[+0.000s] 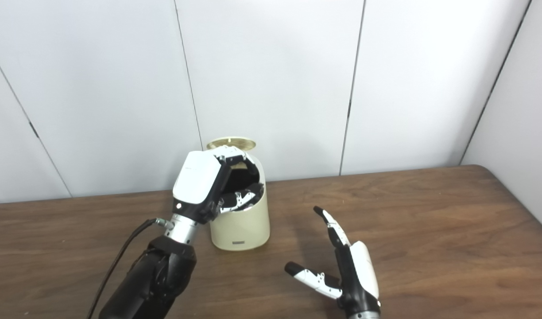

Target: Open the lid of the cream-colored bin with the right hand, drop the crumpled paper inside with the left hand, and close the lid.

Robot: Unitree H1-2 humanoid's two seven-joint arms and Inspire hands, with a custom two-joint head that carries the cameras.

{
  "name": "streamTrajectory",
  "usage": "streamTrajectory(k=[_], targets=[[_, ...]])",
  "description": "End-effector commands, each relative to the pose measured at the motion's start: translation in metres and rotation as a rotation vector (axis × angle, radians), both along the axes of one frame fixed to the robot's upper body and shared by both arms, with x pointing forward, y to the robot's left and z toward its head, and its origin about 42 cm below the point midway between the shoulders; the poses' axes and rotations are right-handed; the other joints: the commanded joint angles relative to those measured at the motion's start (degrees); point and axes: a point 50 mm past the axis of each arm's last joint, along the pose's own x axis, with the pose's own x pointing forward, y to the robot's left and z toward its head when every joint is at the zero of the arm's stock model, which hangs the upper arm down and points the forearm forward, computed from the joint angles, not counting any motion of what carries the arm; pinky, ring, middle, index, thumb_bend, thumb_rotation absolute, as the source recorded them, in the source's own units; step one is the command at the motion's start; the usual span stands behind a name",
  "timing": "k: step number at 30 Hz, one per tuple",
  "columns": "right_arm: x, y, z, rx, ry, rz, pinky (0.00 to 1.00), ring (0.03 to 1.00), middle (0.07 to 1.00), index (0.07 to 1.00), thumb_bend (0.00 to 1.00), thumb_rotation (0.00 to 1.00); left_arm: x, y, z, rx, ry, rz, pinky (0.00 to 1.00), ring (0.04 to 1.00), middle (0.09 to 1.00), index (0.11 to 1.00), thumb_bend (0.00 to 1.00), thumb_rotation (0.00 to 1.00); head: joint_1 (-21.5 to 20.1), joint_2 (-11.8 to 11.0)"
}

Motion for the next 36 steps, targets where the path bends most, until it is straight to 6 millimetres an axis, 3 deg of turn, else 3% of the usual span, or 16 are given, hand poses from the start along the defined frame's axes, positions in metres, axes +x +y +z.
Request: streamTrajectory(k=[1, 8, 14, 25, 36], targets=[[-0.009, 0.010, -0.009, 0.032, 0.028, 0.012, 0.87, 0.923, 0.919, 0.916, 0.94, 0.77, 0.004, -0.002, 0.023, -0.008, -0.080, -0.025, 0.59, 0.684, 0.649, 0.613, 0.91, 0.01, 0.2, 0.1], [-0.010, 0.010, -0.008, 0.029, 0.033, 0.013, 0.87, 0.925, 0.922, 0.917, 0.92, 0.76, 0.003, 0.000, 0.025, 0.002, -0.082, -0.040, 0.61, 0.719, 0.694, 0.675, 0.99, 0.03, 0.4, 0.1], [-0.008, 0.008, -0.010, 0.030, 0.033, 0.014, 0.87, 0.928, 0.925, 0.915, 0.92, 0.76, -0.005, 0.006, 0.027, -0.042, -0.099, -0.047, 0.57, 0.666, 0.644, 0.621, 0.99, 0.02, 1.0, 0.1], [-0.003, 0.004, -0.012, 0.027, 0.031, 0.013, 0.86, 0.921, 0.916, 0.910, 0.93, 0.77, -0.041, 0.047, 0.017, -0.199, 0.019, -0.061, 0.44, 0.572, 0.610, 0.584, 1.00, 0.13, 1.9, -0.1], [-0.002, -0.001, -0.012, 0.038, 0.038, 0.019, 0.88, 0.931, 0.920, 0.920, 0.94, 0.78, -0.085, 0.089, -0.001, -0.403, 0.201, -0.100, 0.51, 0.608, 0.620, 0.612, 0.90, 0.18, 2.8, 0.2]])
